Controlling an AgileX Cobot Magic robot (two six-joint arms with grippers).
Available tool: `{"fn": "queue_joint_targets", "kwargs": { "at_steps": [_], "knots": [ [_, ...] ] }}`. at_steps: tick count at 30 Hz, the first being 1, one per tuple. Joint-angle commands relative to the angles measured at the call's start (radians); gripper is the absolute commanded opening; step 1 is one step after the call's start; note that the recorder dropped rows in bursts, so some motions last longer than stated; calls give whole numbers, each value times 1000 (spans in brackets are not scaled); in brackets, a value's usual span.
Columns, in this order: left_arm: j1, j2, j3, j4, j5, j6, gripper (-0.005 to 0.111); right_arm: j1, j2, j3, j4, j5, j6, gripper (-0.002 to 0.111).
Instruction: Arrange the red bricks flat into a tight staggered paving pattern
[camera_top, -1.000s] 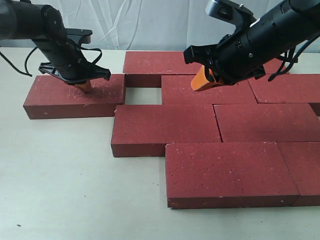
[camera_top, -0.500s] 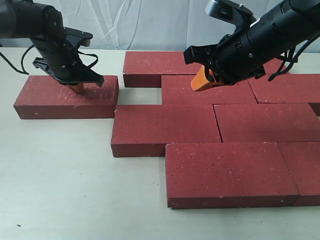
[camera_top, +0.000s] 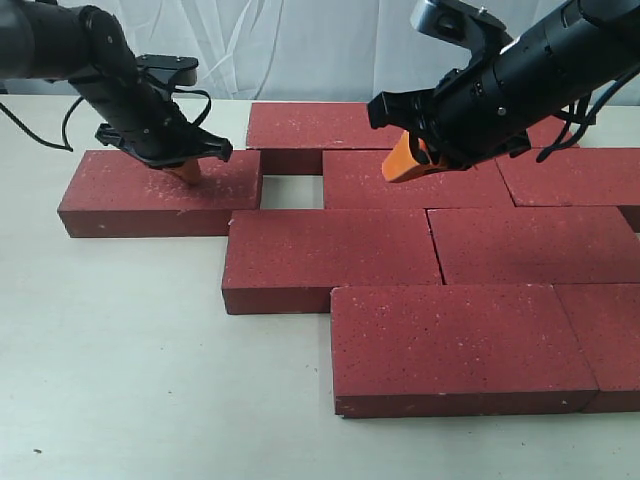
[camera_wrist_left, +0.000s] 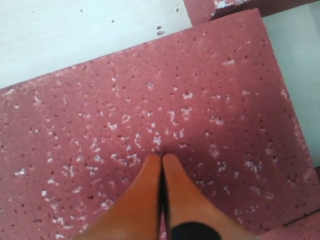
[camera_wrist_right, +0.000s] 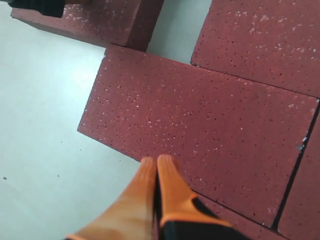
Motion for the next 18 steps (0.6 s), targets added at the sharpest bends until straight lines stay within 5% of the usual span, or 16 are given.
{"fn": "queue_joint_targets", "kwargs": {
  "at_steps": [1,18],
  "knots": [
    [20,-43,-15,-6,7,6,0,-4,-10,3,-1,8,-47,-1],
    [368,-139,28,48,62,-15,0,-4,-10,3,-2,8,-49,-1]
  ]
}}
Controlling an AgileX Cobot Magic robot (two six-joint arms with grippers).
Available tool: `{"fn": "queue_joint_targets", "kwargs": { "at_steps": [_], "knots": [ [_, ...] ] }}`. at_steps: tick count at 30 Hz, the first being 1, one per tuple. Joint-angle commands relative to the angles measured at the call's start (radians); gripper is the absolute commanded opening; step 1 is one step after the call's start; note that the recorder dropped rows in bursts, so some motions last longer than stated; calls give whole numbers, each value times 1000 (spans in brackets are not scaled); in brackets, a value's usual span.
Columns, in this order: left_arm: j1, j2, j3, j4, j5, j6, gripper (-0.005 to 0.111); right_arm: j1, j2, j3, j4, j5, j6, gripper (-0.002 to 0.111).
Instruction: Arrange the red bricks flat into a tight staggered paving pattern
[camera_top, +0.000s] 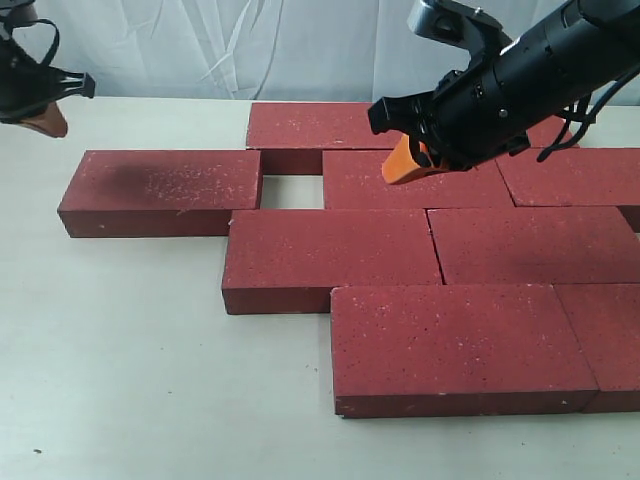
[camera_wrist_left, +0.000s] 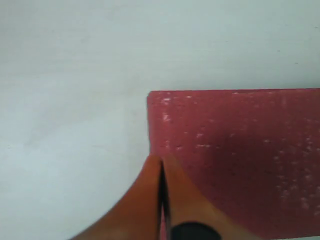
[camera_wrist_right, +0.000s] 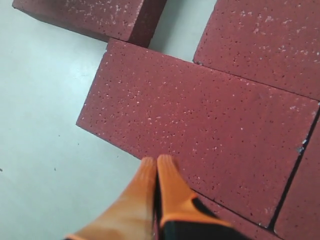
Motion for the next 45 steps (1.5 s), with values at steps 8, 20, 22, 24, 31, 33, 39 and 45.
{"fn": "queue_joint_targets", "kwargs": {
  "at_steps": [8,20,22,24,31,33,39,45],
  "knots": [
    [77,70,58,-41,-75,17,0,-4,-10,3,-4,-7,-12,-1],
    [75,151,58,-130,-66,113,0,-4,-10,3,-6,-13,-12,-1],
    [75,161,58,-155,-57,132,0,-4,-10,3,-8,-13,-12,-1],
    [75,169,59,-163,-47,141,0,-4,-10,3,-8,-13,-12,-1],
    [75,180,73,-271,-37,234,0,-4,-10,3,-8,-15,-12,-1],
    [68,180,80,-289,-37,254,0,-4,-10,3,-8,-17,-12,-1],
    [30,180,94,-293,-60,265,0,-4,-10,3,-8,-17,-12,-1],
    [4,180,96,-317,-60,318,0,-4,-10,3,-8,-17,-12,-1]
  ]
}}
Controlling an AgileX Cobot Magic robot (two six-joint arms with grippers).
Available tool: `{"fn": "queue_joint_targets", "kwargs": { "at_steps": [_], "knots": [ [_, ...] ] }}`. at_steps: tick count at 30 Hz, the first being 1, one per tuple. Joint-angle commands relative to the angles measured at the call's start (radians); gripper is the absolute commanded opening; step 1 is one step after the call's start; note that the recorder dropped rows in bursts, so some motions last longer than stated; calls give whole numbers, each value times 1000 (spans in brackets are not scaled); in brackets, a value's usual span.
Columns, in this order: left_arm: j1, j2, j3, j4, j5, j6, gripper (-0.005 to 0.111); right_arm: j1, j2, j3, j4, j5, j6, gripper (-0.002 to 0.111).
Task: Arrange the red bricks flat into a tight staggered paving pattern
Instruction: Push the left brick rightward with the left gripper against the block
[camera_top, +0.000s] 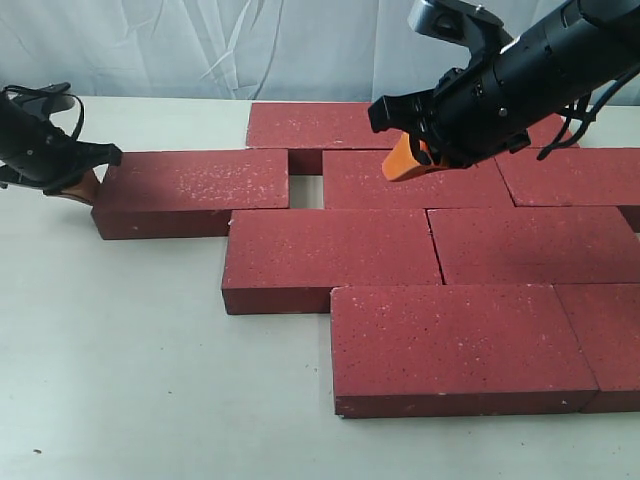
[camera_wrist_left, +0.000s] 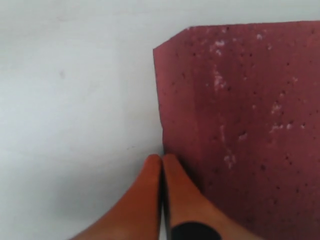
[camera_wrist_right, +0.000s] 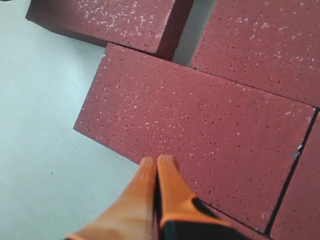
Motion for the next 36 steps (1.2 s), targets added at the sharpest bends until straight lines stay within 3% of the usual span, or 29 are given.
{"fn": "queue_joint_targets", "kwargs": {
  "at_steps": [1,11,36],
  "knots": [
    [-21,2,4,-32,-6,30,0,-4,-10,3,-4,-4,-9,-1],
    [-56,13,4,-110,-11,130,0,-4,-10,3,-4,-4,-9,-1],
    [-65,35,4,-152,-7,132,0,-4,-10,3,-4,-8,-9,-1]
  ]
}}
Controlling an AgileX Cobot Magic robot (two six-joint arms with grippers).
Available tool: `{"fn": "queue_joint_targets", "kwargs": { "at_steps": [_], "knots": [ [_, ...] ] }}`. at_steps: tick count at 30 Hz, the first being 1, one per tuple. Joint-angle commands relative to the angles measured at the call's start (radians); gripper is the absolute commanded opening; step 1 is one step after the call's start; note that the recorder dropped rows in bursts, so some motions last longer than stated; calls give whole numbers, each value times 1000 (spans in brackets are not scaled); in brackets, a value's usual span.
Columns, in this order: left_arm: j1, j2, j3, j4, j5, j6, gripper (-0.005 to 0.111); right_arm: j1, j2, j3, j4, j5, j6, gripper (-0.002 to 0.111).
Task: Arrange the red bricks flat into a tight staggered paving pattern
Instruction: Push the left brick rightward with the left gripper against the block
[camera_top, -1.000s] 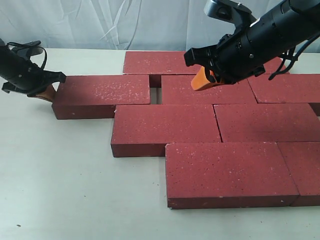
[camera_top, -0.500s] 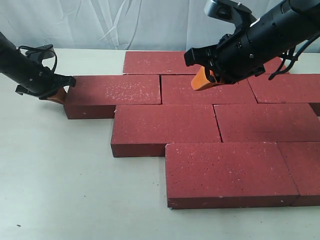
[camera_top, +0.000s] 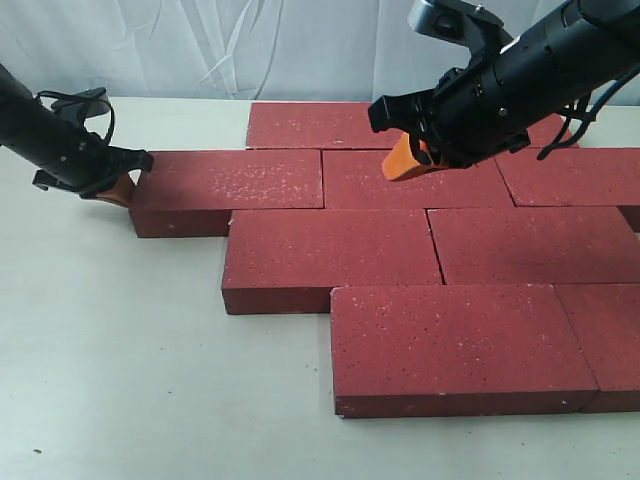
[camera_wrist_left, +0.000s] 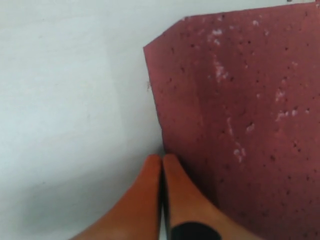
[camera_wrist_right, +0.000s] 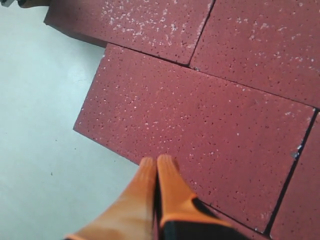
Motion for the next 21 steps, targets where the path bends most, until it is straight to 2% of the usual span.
{"fn": "queue_joint_targets", "kwargs": {
  "at_steps": [1,10,21],
  "knots": [
    [-7,3,3,-36,3,3,0,-4,-10,3,-4,-6,-9,-1],
    [-5,3,3,-43,12,53,0,-4,-10,3,-4,-8,-9,-1],
    [65,3,3,62,4,-119,0,-4,-10,3,-4,-10,-9,-1]
  ]
}}
